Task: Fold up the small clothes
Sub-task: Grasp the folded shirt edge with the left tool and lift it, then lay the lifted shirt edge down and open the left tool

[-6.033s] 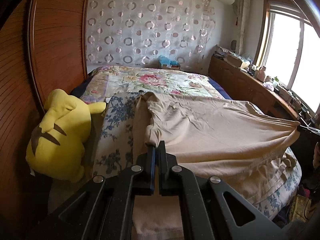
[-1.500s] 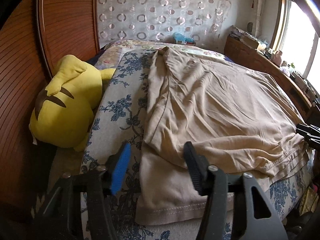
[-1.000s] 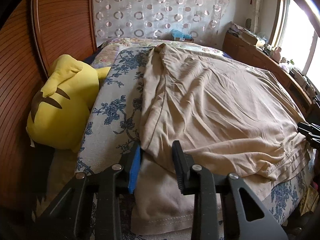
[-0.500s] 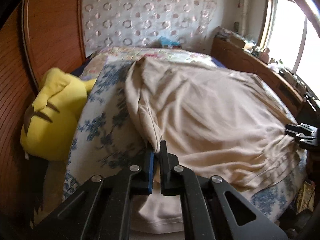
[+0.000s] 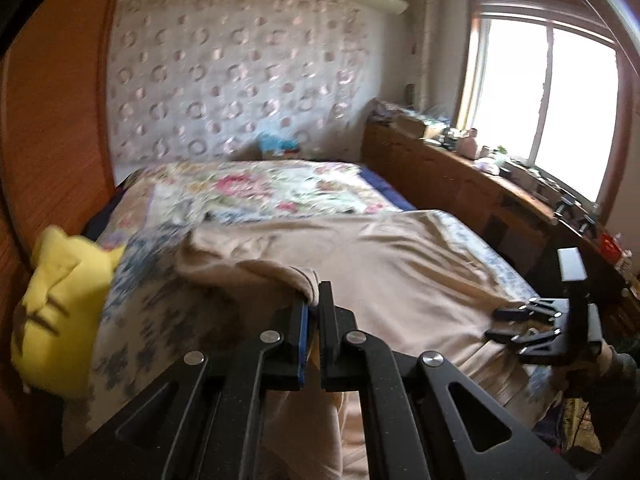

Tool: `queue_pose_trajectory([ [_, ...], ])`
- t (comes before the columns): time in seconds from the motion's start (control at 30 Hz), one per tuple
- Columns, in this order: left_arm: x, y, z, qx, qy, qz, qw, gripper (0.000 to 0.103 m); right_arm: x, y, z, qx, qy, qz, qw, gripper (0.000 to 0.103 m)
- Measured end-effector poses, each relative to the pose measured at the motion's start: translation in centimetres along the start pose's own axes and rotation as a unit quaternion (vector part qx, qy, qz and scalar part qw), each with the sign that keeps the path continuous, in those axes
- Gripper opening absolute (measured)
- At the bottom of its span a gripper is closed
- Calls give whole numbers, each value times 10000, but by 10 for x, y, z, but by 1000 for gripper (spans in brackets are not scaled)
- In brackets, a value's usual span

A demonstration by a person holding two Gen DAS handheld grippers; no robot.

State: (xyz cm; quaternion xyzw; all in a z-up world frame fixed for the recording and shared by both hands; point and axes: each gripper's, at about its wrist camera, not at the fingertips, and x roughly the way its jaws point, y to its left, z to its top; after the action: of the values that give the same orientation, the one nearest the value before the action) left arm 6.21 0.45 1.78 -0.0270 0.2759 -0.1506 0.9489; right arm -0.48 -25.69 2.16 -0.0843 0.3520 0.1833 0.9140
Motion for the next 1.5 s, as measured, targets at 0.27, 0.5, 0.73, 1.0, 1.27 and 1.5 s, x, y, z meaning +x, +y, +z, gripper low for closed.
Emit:
queue_pose_trajectory([
  [0.27, 14, -36, 22, 285, -93, -396, 9988, 4, -7, -6, -1, 156, 62, 1, 9999, 51],
  [0.5, 18, -68, 39, 508, -154, -731, 9959, 4, -38, -26, -14, 431, -137, -388, 9982, 51],
  [0.73, 30, -109, 52, 741, -92, -1097, 9912, 4, -73, -44, -26, 714, -427, -594, 9948, 51],
  [1.0, 38, -161, 65, 1088, 22, -1619, 9808, 4, -99, -52, -36, 879, -635, -799, 9909, 51],
  [1.27, 62, -185, 57, 1155, 483, -1783, 9760, 16, -96, -52, -41, 928, -664, -816, 9901, 51],
  [1.5, 58, -164, 41, 1156, 498, -1587, 9793, 64, -90, -59, -35, 933, -568, -757, 9911, 51],
])
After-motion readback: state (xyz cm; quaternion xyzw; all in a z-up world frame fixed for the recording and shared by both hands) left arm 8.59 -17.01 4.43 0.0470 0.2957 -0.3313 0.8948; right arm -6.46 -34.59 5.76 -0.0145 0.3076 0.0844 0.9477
